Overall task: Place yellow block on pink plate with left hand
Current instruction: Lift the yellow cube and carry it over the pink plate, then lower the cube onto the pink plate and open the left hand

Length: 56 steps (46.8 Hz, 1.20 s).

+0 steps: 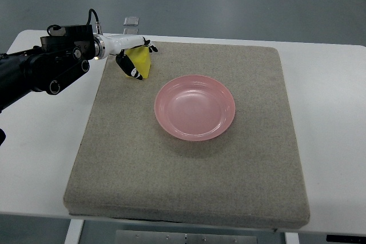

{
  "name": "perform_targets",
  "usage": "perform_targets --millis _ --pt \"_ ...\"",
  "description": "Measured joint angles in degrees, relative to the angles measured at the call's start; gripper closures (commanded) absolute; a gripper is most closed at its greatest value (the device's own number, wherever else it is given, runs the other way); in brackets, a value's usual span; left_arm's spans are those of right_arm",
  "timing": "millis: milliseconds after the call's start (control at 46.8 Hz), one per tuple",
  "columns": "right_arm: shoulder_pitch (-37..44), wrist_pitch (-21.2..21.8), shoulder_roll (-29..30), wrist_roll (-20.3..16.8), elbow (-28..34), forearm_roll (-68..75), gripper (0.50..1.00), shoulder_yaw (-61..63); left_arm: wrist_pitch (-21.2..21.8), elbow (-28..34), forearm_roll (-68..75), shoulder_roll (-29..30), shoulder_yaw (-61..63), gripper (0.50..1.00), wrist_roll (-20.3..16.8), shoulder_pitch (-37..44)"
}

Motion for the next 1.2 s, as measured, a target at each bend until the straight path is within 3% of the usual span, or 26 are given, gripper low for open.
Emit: perform_targets --millis 192,534,619,790,875,1046,1196 --pt "0.0 0.0 0.0 0.0 0.0 0.0 0.576 0.0 0.9 0.0 3.4 0.1 0.1 0.999 0.1 -0.1" --pt "0.0 0.0 0.0 0.0 0.0 0.0 0.576 0.0 0.8 -1.0 2.5 1.3 -0.4 1.000 0.1 -6.1" --pt "0.0 0.0 0.0 0.0 0.0 0.0 0.576 0.0 0.5 -5.0 2.4 3.3 -0.5 1.000 -0.1 -7.0" --pt "0.0 0.0 0.0 0.0 0.0 0.0 0.576 0.0 -1.3 -19.9 2.3 8.0 -0.7 1.000 -0.1 -7.1" --pt "0.0 0.0 0.0 0.0 0.0 0.0 0.576 0.0 -2.6 -24.6 2.2 8.6 -0.7 1.000 -0.1 -7.1" --pt "0.0 0.0 0.0 0.0 0.0 0.0 0.576 0.0 -6.3 -31.3 2.4 8.7 -0.2 1.000 -0.6 -6.0" --pt "0.0 0.0 0.0 0.0 0.0 0.0 0.576 0.0 -6.8 -32.9 3.0 8.1 0.6 1.000 -0.7 -5.6"
